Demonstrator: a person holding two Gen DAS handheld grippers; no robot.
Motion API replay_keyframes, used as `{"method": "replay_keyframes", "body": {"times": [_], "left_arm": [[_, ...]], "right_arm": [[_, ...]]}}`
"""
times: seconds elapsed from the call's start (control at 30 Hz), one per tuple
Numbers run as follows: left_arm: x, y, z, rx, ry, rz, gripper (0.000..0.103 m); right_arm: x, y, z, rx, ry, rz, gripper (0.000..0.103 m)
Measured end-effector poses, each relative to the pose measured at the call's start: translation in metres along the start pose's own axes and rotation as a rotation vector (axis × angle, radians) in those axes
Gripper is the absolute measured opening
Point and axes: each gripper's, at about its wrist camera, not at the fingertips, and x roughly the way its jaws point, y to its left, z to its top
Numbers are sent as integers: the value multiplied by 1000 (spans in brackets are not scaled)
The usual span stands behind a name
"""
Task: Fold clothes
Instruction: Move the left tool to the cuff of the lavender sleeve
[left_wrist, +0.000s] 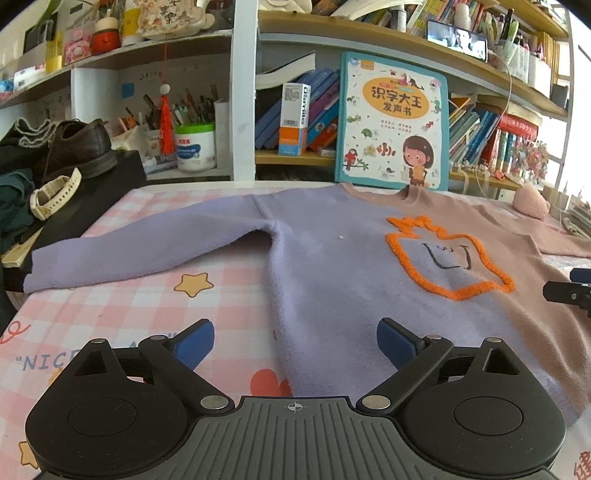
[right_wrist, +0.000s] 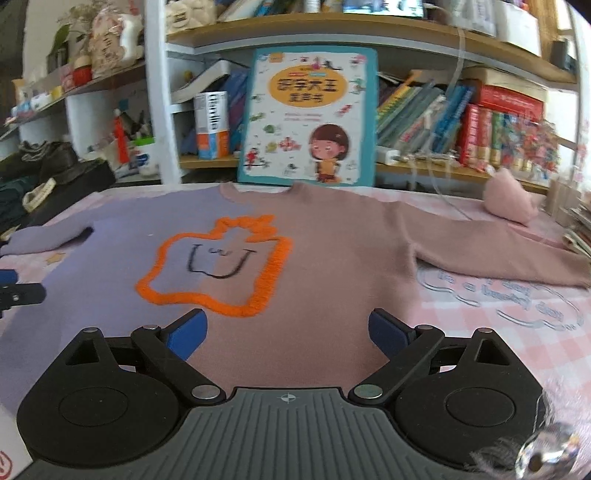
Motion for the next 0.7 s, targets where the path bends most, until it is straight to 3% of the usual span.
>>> {"method": "replay_keyframes", "body": {"times": [0.33,0.7], "left_arm": [[1,12,1,-15,-7,46,98],[5,33,7,-32,-16,117,98]], "right_arm": [[20,46,13,-121,-11,139,96],[45,79,22,-173,-12,222,97]]}}
